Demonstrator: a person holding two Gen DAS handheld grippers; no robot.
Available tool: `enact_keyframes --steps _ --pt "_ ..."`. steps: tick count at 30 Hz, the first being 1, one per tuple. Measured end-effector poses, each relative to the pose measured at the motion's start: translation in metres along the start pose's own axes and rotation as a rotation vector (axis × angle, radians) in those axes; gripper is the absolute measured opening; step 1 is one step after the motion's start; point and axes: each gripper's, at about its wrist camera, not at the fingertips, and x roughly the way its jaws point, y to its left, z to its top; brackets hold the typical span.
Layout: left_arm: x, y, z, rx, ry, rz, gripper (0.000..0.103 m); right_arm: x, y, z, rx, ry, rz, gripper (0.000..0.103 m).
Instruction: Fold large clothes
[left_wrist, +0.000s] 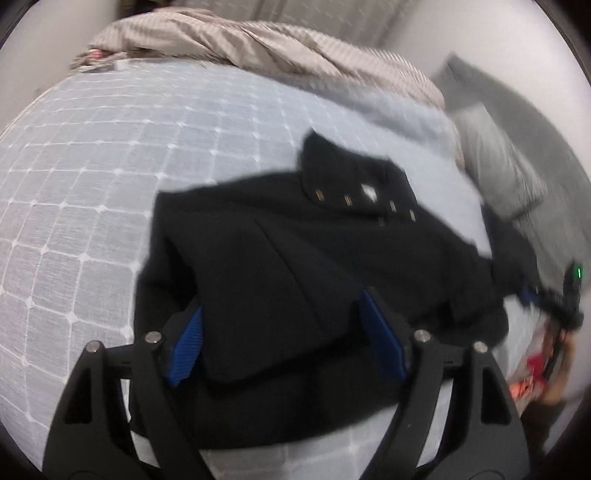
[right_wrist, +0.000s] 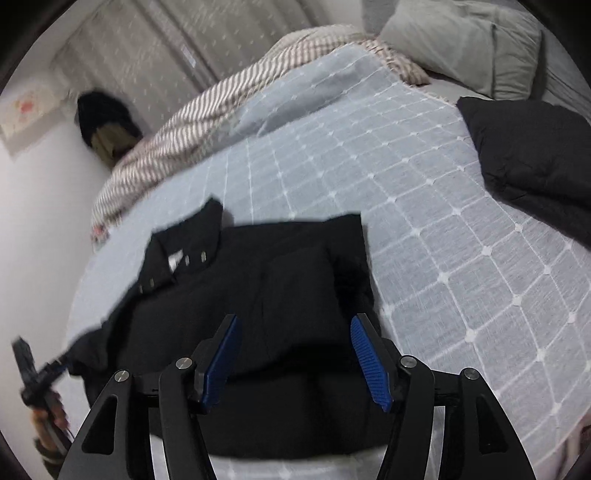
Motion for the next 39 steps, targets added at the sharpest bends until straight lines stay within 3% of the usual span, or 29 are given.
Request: enact_keyframes --steps 3,6,9,12,15,17,20,23,25,28,31,33,37,39 --pt "0.016 -0.004 -0.014 0.059 0.143 -0.059 0.08 0.016 0.019 -0.015 -0.134 0.098 -0.093 0.065" --pt "0.032 -0.009 -0.022 0.076 0.238 -0.09 0.08 0.043 0.027 -0.029 -0.226 0.205 -0.163 0.068" --pt "0.048 -0.022 -0.029 0.125 0.277 -0.039 0.08 0.071 0.032 -0.036 -0.259 0.284 -0.249 0.068" --pt "0.069 -0.035 -0.024 0.154 0.288 0.021 0.081 0.088 0.043 -0.033 -0.285 0.291 -0.318 0.073" --pt "0.083 -0.045 -0.006 0.181 0.241 0.062 0.081 0.103 0.054 -0.022 -0.29 0.28 -0.37 0.073" --pt "0.088 -0.048 0.012 0.165 0.169 0.024 0.08 0.112 0.057 -0.008 -0.281 0.244 -0.371 0.073" --pt "0.087 -0.03 0.037 0.014 -0.048 -0.106 0.08 0.126 0.046 0.017 -0.175 0.147 -0.249 0.073" --pt "0.086 -0.002 0.045 -0.189 -0.165 -0.159 0.08 0.127 0.023 0.035 -0.006 0.021 -0.127 0.073" --pt "0.073 0.005 0.044 -0.224 -0.222 -0.154 0.08 0.115 0.009 0.042 0.091 -0.082 -0.054 0.073" --pt "0.04 0.003 0.043 -0.157 -0.315 -0.053 0.08 0.087 -0.003 0.048 0.134 -0.2 -0.038 0.073" --pt "0.026 0.006 0.042 -0.091 -0.331 0.06 0.081 0.061 -0.014 0.048 0.136 -0.276 -0.021 0.073" --pt "0.03 0.021 0.045 -0.106 -0.31 0.098 0.081 0.057 -0.024 0.048 0.131 -0.276 -0.041 0.073" --pt "0.043 0.059 0.056 -0.236 -0.246 0.051 0.081 0.078 -0.046 0.051 0.179 -0.203 -0.065 0.073" --pt "0.051 0.064 0.068 -0.244 -0.226 0.034 0.081 0.093 -0.043 0.06 0.158 -0.178 -0.069 0.073"
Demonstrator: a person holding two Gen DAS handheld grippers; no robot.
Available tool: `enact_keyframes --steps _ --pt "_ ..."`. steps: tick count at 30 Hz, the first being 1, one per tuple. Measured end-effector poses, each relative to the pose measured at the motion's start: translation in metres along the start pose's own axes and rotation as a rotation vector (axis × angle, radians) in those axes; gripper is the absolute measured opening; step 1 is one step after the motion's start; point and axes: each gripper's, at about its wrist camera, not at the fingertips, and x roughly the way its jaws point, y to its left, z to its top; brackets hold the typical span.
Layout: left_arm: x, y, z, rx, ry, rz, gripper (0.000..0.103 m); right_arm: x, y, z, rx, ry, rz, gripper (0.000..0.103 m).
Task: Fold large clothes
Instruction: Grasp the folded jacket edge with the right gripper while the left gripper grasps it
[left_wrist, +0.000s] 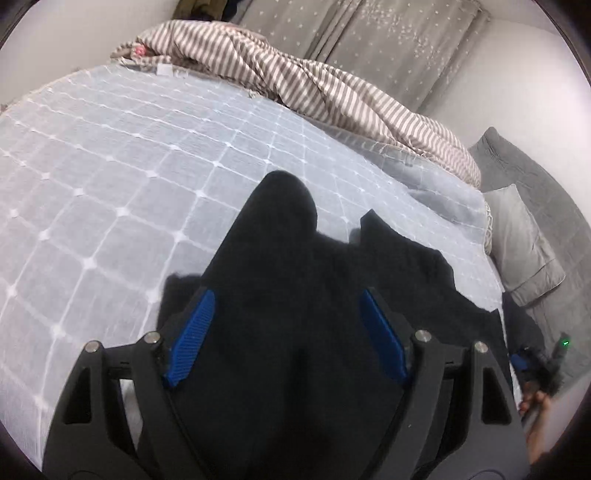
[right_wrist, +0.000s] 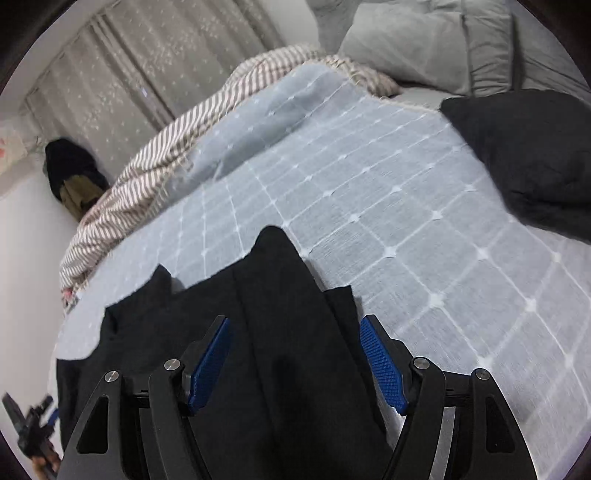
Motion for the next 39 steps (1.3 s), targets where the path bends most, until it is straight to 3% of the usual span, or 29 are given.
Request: enact_keyframes --steps 3,5,6,7,8,9,11,13,15,17,20,24,28,30,31,33,35,36,37,38,39 --pt "0.026 -0.009 0.014 0.033 0.033 0.03 0.079 0.023 0.01 0.012 -0.043 0.024 -0.03 0.072" --pt "0.042 -0.012 0.019 0.054 0.076 0.055 0.067 0.044 0.01 0.022 -0.037 0.044 -0.023 0.072" --pt "0.05 -0.014 0.02 0.067 0.096 0.063 0.056 0.048 0.008 0.023 -0.037 0.049 -0.027 0.072" --pt "0.055 -0.016 0.02 0.079 0.1 0.065 0.033 0.056 0.008 0.026 -0.035 0.053 -0.025 0.065" --pt "0.056 -0.02 0.019 0.104 0.1 0.068 0.019 0.062 0.007 0.027 -0.032 0.054 -0.006 0.031" --pt "0.054 -0.022 0.019 0.113 0.08 0.055 0.008 0.068 0.008 0.027 -0.028 0.057 0.037 0.011" --pt "0.035 -0.023 0.024 0.111 -0.039 -0.009 0.007 0.07 0.01 0.029 -0.024 0.042 0.095 0.006" --pt "0.014 -0.018 0.032 0.073 -0.142 -0.051 0.006 0.057 0.013 0.035 -0.037 -0.068 0.142 0.006" --pt "0.004 -0.009 0.043 0.024 -0.208 -0.106 0.006 0.043 0.013 0.047 -0.005 -0.133 0.197 0.006" --pt "0.004 -0.007 0.05 0.034 -0.254 -0.104 0.006 0.035 0.019 0.06 0.003 -0.193 0.223 0.005" --pt "0.029 0.001 0.057 0.021 -0.228 -0.058 0.007 0.04 0.04 0.073 -0.048 -0.232 0.193 0.005" --pt "0.09 0.013 0.054 0.02 -0.088 0.057 0.007 0.093 0.059 0.073 -0.132 -0.142 0.056 0.006" --pt "0.133 0.029 0.052 -0.041 0.107 0.149 0.014 0.15 0.032 0.059 -0.045 0.044 -0.027 0.01" --pt "0.129 0.023 0.057 -0.011 0.099 0.208 0.019 0.151 0.022 0.06 0.015 0.057 -0.018 0.012" --pt "0.123 0.016 0.06 0.027 0.085 0.257 0.022 0.146 0.022 0.062 0.014 0.05 -0.05 0.021" --pt "0.105 -0.003 0.061 0.105 0.027 0.322 0.023 0.134 0.029 0.064 -0.023 0.023 -0.121 0.024" --pt "0.09 -0.019 0.061 0.16 -0.014 0.303 0.035 0.114 0.044 0.061 -0.064 -0.029 -0.146 0.029" --pt "0.085 -0.031 0.058 0.184 -0.011 0.276 0.053 0.108 0.053 0.059 -0.075 -0.052 -0.146 0.033" --pt "0.082 -0.041 0.055 0.204 -0.006 0.249 0.066 0.105 0.061 0.058 -0.085 -0.07 -0.141 0.052" --pt "0.079 -0.057 0.05 0.238 -0.005 0.208 0.069 0.101 0.074 0.055 -0.099 -0.092 -0.122 0.077" --pt "0.079 -0.068 0.045 0.267 0.001 0.183 0.07 0.096 0.087 0.053 -0.113 -0.111 -0.103 0.083"
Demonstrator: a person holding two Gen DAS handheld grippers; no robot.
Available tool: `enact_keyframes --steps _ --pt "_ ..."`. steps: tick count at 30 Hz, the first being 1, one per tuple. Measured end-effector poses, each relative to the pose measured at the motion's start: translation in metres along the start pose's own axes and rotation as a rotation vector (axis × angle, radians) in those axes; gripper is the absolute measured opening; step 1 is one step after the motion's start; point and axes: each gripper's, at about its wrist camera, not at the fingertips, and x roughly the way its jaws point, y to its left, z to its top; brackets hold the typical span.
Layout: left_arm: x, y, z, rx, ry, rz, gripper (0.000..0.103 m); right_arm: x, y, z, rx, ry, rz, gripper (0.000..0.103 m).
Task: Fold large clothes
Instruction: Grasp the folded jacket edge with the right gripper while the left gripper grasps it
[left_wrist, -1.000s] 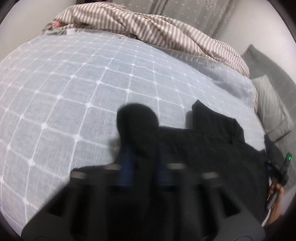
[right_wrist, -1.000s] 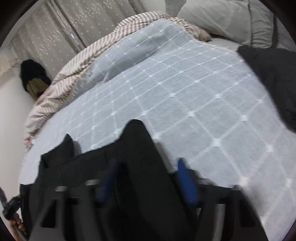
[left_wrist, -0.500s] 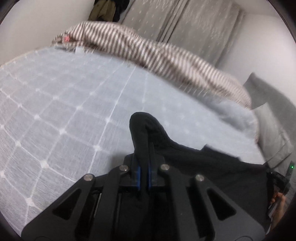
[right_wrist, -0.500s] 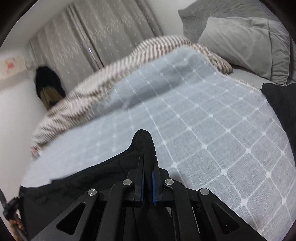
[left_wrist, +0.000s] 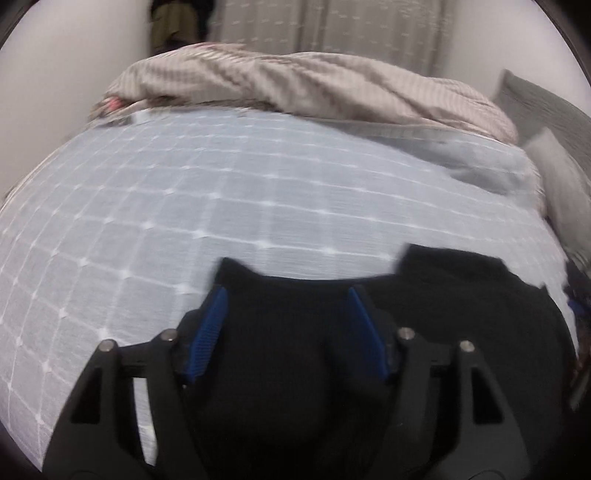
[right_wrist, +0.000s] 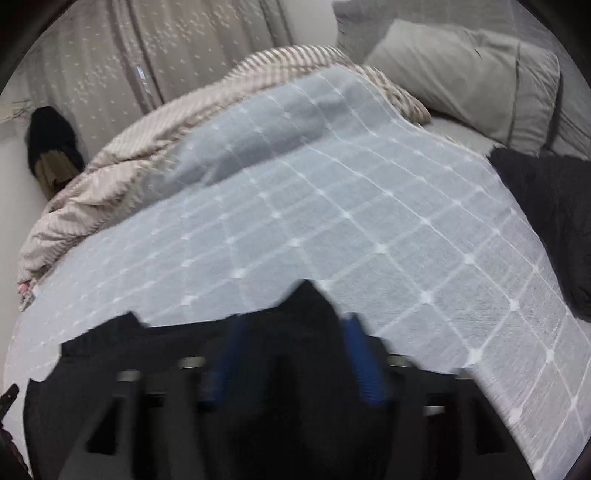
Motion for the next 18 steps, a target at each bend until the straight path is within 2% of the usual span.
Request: enact_keyframes --steps 2,3,5,7,9,12,13,14,16,18 --pt "0.003 -0.019 -0.003 0.033 0.022 -0.052 0.073 -0.008 0.034 -0.008 -0.062 -0.035 0.069 0.084" --pt "0.009 -0.024 -0.005 0.03 0.04 -0.072 0.075 -0.006 0.059 -0.012 -0.129 -0.008 0.126 0.084" --pt "0.027 -0.026 -0.011 0.025 0.085 -0.061 0.075 0.001 0.085 -0.021 -0.203 0.044 0.191 0.084" --pt "0.046 -0.016 -0.02 0.049 0.138 0.002 0.075 0.015 0.091 -0.029 -0.196 0.081 0.209 0.084" --pt "0.055 0.009 -0.025 0.033 0.167 0.021 0.075 0.034 0.075 -0.029 -0.163 0.132 0.184 0.084" --pt "0.055 0.058 -0.02 -0.084 0.19 0.041 0.075 0.052 0.014 -0.022 -0.089 0.162 0.071 0.084" --pt "0.055 0.076 -0.019 -0.104 0.204 0.115 0.075 0.054 -0.007 -0.018 -0.048 0.171 0.02 0.084" --pt "0.054 0.087 -0.021 -0.125 0.218 0.136 0.075 0.054 -0.035 -0.014 0.022 0.181 -0.012 0.084" --pt "0.045 0.104 -0.025 -0.177 0.223 0.11 0.075 0.046 -0.068 -0.01 0.115 0.191 -0.083 0.084" --pt "0.022 0.099 -0.028 -0.165 0.187 0.113 0.075 0.031 -0.082 -0.01 0.141 0.18 -0.1 0.084"
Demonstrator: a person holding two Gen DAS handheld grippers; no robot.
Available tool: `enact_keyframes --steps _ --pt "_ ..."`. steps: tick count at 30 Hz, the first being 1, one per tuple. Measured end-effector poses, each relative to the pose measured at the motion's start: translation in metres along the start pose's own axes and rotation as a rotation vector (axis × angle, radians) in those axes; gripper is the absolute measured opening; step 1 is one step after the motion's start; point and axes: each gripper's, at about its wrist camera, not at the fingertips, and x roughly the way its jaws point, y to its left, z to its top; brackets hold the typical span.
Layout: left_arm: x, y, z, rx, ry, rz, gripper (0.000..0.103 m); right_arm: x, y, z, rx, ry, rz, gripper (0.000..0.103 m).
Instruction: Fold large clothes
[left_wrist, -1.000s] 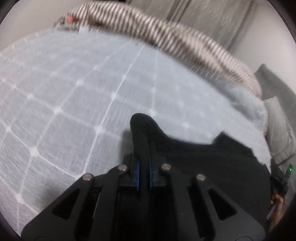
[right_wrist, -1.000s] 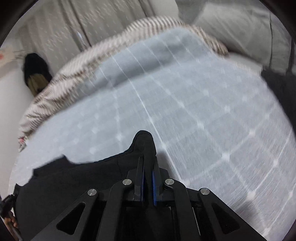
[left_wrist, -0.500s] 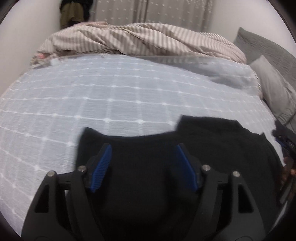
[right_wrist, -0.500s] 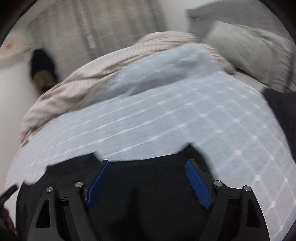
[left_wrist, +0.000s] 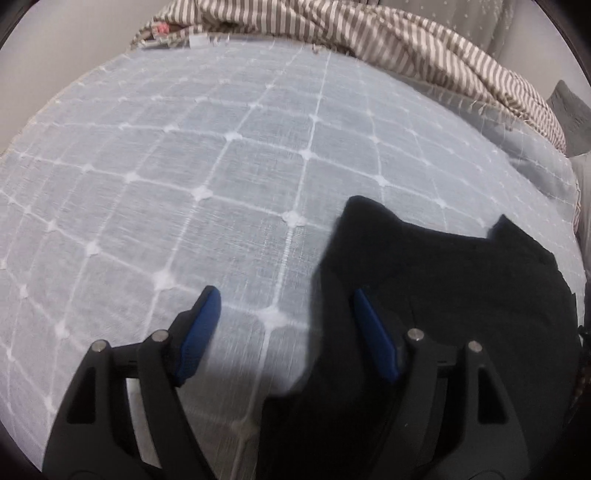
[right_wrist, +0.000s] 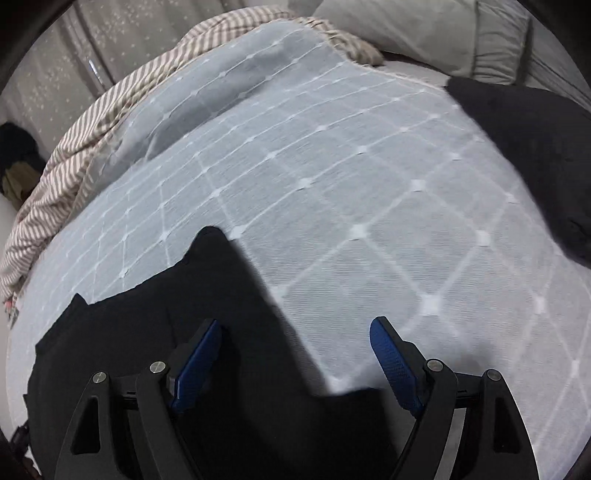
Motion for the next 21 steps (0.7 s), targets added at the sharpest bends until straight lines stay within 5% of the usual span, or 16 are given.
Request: enact_keyframes --steps 6,11,16,21 --pt "-0.071 -0.049 -0.037 0.08 -0.079 -0.125 0.078 -0.067 0.048 -0.03 -0.11 -0.08 0.1 0.084" --pt "-0.118 -0.104 -0.077 0.17 -0.107 -0.225 0.086 -0.107 0.105 -0.074 -0.228 -0.058 0.215 0.084" --pt "-0.121 -0.119 -0.122 0.209 -0.061 -0.259 0.096 -0.119 0.116 -0.126 -0.282 -0.007 0.228 0.084" --pt "-0.102 -0.091 -0.15 0.156 0.021 -0.188 0.096 -0.108 0.077 -0.158 -0.253 0.045 0.18 0.084"
